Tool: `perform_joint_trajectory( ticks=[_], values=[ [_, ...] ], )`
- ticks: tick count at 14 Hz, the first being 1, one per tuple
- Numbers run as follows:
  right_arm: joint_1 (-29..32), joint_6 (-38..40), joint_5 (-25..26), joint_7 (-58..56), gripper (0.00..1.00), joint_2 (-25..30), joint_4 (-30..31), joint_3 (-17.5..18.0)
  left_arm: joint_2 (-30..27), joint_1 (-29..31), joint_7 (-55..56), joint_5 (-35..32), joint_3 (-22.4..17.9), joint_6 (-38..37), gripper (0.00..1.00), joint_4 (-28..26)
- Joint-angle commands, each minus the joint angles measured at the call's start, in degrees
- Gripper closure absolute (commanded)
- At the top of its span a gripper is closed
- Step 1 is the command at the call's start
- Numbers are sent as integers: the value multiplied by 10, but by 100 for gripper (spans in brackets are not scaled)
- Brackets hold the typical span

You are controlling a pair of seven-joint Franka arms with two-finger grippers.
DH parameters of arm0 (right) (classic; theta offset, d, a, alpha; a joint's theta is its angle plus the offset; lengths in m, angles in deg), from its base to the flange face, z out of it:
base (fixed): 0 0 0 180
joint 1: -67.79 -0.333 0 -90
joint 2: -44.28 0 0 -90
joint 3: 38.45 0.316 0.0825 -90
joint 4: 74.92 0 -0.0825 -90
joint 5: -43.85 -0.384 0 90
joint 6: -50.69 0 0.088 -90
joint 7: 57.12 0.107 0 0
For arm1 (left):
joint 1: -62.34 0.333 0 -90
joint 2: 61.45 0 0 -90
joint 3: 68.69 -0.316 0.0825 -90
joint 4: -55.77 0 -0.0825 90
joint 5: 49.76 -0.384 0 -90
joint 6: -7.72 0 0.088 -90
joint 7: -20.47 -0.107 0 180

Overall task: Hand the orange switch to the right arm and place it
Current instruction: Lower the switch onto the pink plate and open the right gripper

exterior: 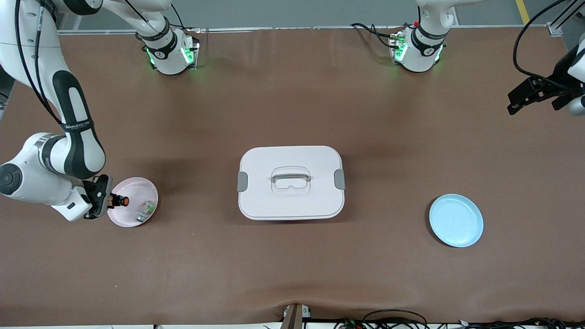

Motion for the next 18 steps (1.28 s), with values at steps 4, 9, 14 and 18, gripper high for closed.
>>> perform_joint_trajectory(
  ticks=[4, 9, 14, 18],
  values=[
    [13, -9, -8, -16, 100, -29, -9, 12, -20, -5, -3, 17, -4, -7, 0, -15],
    [12, -27, -9, -16, 100, -36, -9, 12, -16, -7, -1, 17, -3, -5, 0, -15],
    [12, -55, -9, -15, 82, -37, -5, 12, -20, -7, -1, 17, -3, -7, 0, -16],
    [9, -78, -10, -15, 16, -37, -5, 12, -21, -6, -1, 17, -3, -7, 0, -16]
  ],
)
